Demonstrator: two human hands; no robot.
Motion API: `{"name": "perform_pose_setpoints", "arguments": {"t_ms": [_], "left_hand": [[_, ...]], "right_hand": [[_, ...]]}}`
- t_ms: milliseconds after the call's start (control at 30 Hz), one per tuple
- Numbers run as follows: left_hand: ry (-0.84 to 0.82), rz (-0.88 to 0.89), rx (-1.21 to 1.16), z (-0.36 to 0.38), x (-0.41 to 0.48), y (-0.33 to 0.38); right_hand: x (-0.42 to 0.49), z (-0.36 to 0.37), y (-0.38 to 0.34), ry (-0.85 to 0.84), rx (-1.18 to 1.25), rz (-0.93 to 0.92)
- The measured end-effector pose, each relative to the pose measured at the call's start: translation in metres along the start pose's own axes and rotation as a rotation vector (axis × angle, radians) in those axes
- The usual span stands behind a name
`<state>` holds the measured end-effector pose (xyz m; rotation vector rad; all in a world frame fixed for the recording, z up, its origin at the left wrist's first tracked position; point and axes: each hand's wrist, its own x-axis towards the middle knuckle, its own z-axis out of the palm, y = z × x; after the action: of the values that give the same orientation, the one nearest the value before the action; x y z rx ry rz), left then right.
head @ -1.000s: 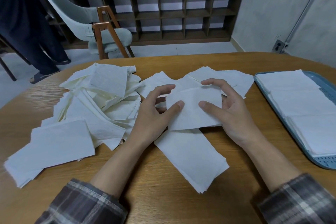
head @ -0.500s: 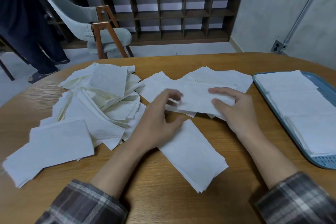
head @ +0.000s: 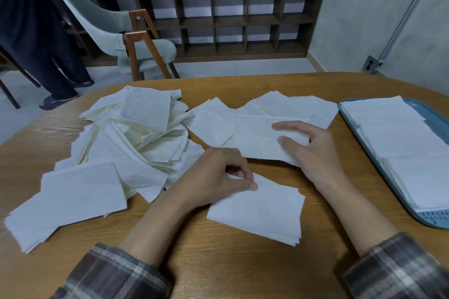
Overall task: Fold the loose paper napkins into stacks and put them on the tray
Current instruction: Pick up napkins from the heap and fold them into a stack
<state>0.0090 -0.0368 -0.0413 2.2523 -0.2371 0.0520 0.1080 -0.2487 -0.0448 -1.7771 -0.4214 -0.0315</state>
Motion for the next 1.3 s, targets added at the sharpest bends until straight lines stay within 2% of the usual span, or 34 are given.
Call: {"name": "perform_pose_setpoints", "arguments": {"t_ms": [267, 500, 600, 767, 967, 1300], "left_hand": [[0.06, -0.031, -0.174, -0.006, -0.002, 0.007], [0.288, -0.042, -0.346, -0.011, 0.003, 0.006], [0.376, -0.049, -0.333, -0.01, 0.003, 0.004], [0.43, -0.095, -0.369, -0.011, 0.004, 0.003], [0.555, -0.104, -0.368, -0.011, 0.005, 0.004], [0.589, -0.111, -0.334, -0.004, 0.007, 0.006]], "right_hand": [[0.0, 0.001, -0.002, -0.075, 0.122, 0.012], [0.0, 0.002, -0.004, -0.211, 0.368, 0.148], [-0.004, 0.004, -0.006, -0.264, 0.309, 0.113], [-0.009, 0.008, -0.009, -0.233, 0.213, 0.099], [-0.01, 0.006, -0.014, -0.315, 0.298, 0.094], [-0.014, 0.012, -0.018, -0.339, 0.086, -0.039]]}}
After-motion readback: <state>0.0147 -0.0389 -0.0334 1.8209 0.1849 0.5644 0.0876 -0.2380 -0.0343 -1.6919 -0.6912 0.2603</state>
